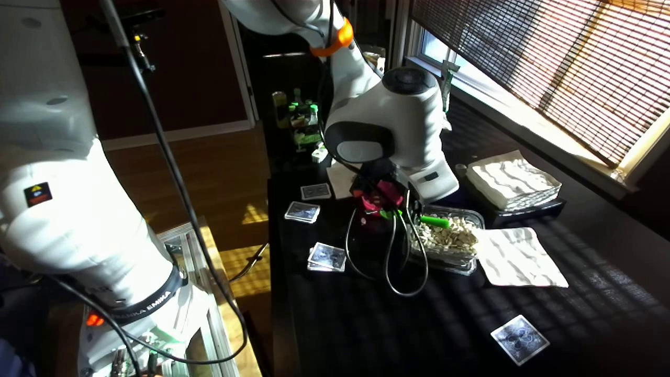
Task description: Transfer a spoonful of contents from the transparent bowl to the pink bowl
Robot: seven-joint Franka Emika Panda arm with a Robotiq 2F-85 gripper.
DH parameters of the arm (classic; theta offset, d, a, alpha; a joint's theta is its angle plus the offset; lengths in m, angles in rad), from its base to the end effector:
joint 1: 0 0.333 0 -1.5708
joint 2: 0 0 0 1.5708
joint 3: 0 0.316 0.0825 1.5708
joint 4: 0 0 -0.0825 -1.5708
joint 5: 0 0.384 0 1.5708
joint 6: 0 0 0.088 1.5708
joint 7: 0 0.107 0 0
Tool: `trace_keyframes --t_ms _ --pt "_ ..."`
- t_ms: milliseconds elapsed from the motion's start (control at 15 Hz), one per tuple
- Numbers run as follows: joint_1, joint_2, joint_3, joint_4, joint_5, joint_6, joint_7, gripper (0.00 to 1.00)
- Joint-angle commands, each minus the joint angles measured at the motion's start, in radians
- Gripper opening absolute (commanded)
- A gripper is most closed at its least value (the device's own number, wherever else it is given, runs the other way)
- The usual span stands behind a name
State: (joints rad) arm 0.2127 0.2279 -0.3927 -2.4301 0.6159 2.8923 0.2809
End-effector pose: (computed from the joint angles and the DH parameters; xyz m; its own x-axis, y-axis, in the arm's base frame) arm 0.4914 -0.1273 0.2437 0.5025 -0.8522 0.1456 -0.8130 -0.5231 -0.2560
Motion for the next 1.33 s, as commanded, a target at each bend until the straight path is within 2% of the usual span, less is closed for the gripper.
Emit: trace_keyframes --t_ms 0,133,200,533,733,1067,1267 --pt "0.032 -0.040 -0.049 -0.025 -0.064 -0.030 0.076 0.05" --pt "0.024 -0.052 -0.053 -0.028 -0.056 -0.049 0.046 0.05" --pt "-0.095 -0.069 0.056 -0.036 -0.116 -0.046 0.072 0.05" --pt "-0.216 -0.096 0.148 -0.058 -0.184 -0.075 0.043 0.05" --pt "-0.254 -0.096 0.168 -0.072 -0.221 -0.090 0.060 0.05" --pt "-0.288 -0.085 0.163 -0.104 -0.277 -0.067 0.074 0.05" --pt "-0.319 -0.082 0.177 -0.119 -0.254 -0.081 0.036 0.05"
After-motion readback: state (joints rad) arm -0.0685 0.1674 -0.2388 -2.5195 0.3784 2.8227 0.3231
